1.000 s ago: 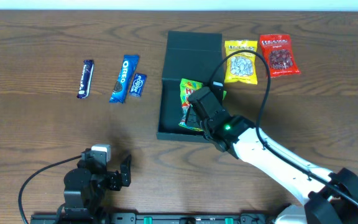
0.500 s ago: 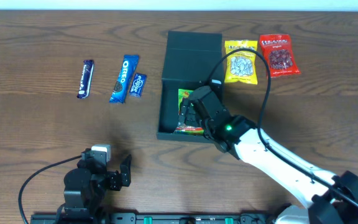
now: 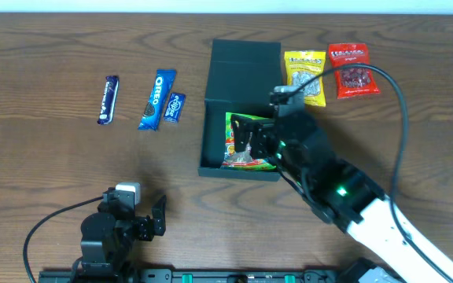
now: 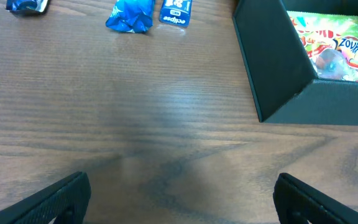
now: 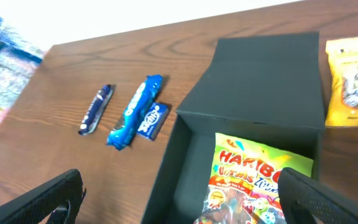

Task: Pack container

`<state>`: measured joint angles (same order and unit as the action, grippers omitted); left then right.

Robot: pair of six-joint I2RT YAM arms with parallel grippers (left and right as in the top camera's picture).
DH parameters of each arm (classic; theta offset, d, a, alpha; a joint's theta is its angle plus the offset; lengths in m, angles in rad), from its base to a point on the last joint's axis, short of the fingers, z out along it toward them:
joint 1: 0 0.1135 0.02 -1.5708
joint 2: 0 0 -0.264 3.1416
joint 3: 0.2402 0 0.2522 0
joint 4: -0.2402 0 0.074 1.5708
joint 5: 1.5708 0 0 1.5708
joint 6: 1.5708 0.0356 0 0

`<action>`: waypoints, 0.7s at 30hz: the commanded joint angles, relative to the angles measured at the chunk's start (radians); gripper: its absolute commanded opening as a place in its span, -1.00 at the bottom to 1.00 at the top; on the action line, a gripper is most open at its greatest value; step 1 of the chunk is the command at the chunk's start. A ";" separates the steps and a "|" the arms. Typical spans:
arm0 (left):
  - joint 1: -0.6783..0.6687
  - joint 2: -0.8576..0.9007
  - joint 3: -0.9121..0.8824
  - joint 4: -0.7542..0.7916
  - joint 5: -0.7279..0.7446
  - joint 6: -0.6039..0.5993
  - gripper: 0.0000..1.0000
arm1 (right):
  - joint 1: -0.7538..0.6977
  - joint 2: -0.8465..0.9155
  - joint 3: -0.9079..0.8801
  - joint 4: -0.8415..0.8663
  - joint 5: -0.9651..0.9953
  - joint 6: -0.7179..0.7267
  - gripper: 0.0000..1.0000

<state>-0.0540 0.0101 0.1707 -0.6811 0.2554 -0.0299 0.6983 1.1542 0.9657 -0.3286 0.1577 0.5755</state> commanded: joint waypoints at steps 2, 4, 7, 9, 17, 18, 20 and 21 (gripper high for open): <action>0.005 -0.006 -0.005 -0.003 -0.003 -0.011 0.90 | 0.009 -0.067 0.016 -0.053 0.010 -0.035 0.99; 0.005 -0.006 -0.005 -0.003 -0.003 -0.011 0.90 | 0.009 -0.088 0.016 -0.090 0.010 -0.035 0.99; 0.005 -0.006 -0.005 -0.002 -0.021 0.009 0.90 | 0.009 -0.102 0.016 -0.152 0.010 -0.034 0.99; 0.005 -0.006 -0.005 -0.002 -0.051 0.008 0.90 | 0.009 -0.103 0.016 -0.193 0.008 -0.034 0.99; 0.005 -0.006 -0.005 0.014 -0.016 -0.022 0.91 | 0.009 -0.103 0.016 -0.317 -0.062 -0.034 0.99; 0.005 -0.006 -0.005 0.013 0.009 -0.041 0.90 | 0.009 -0.103 0.016 -0.325 -0.061 -0.034 0.98; 0.005 -0.006 -0.005 0.014 0.019 -0.083 0.90 | 0.009 -0.103 0.016 -0.331 -0.061 -0.034 0.98; 0.005 -0.006 -0.005 0.014 0.021 -0.109 0.90 | 0.009 -0.103 0.016 -0.331 -0.062 -0.034 0.99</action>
<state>-0.0540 0.0101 0.1707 -0.6724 0.2459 -0.0643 0.6983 1.0561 0.9668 -0.6579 0.1051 0.5575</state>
